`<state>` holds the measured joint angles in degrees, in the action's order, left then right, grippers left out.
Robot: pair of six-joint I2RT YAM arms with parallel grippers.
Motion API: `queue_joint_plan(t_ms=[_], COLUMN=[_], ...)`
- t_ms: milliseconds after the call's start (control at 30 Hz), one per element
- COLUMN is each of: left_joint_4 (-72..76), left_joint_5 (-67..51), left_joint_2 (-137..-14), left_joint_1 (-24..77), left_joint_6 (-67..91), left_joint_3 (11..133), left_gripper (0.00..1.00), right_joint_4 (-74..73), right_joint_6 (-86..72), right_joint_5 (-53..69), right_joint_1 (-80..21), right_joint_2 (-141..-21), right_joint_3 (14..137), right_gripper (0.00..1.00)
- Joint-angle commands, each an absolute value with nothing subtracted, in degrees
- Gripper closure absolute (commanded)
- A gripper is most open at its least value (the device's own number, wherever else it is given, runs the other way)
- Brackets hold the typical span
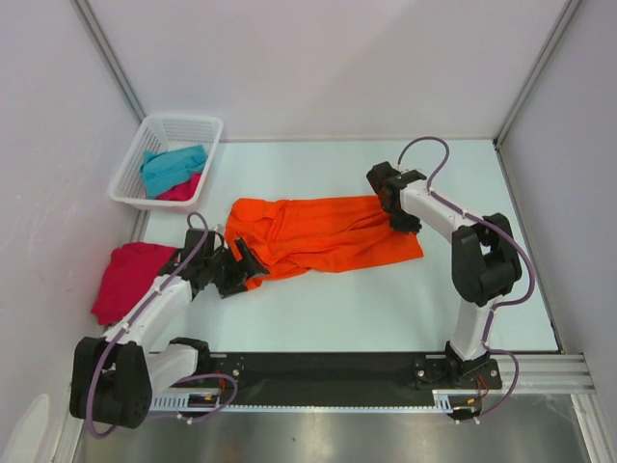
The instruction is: Fold and stack the t-shirts
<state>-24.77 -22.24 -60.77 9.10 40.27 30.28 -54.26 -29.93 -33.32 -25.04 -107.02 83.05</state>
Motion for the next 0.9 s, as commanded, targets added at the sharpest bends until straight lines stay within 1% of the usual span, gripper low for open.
queue_joint_plan(t_ms=[0, 300, 533, 633, 767, 800, 867], left_joint_4=[-22.07, -18.99, -19.95, -20.3, -20.65, -20.65, -21.35], left_joint_5=[-21.8, -21.45, -21.01, -20.92, -20.13, -19.69, -19.07], left_joint_2=[-62.48, -71.97, -77.6, -77.96, -76.12, -75.07, -74.18], left_joint_1=[9.32, 9.4, 10.63, 10.72, 10.72, 10.64, 10.55], left_joint_6=[40.52, 40.43, 40.08, 39.99, 40.25, 40.34, 40.69], left_joint_3=[31.2, 38.84, 48.94, 49.22, 46.5, 45.89, 44.74], left_gripper=[0.12, 0.12, 0.12, 0.13, 0.12, 0.13, 0.14], right_joint_4=[-53.18, -51.15, -50.45, -50.1, -49.05, -48.61, -47.55], right_joint_6=[-30.67, -31.38, -31.03, -31.11, -30.85, -30.68, -30.67], right_joint_5=[-34.28, -31.38, -31.11, -30.59, -29.54, -29.01, -28.04], right_joint_1=[-25.05, -26.28, -26.19, -26.19, -25.75, -25.66, -25.31], right_joint_2=[-106.34, -111.0, -113.46, -114.08, -114.79, -114.79, -114.44], right_joint_3=[84.55, 82.97, 83.14, 82.88, 81.75, 81.48, 80.16], right_gripper=[0.71, 0.71, 0.71, 0.7, 0.71, 0.72, 0.79])
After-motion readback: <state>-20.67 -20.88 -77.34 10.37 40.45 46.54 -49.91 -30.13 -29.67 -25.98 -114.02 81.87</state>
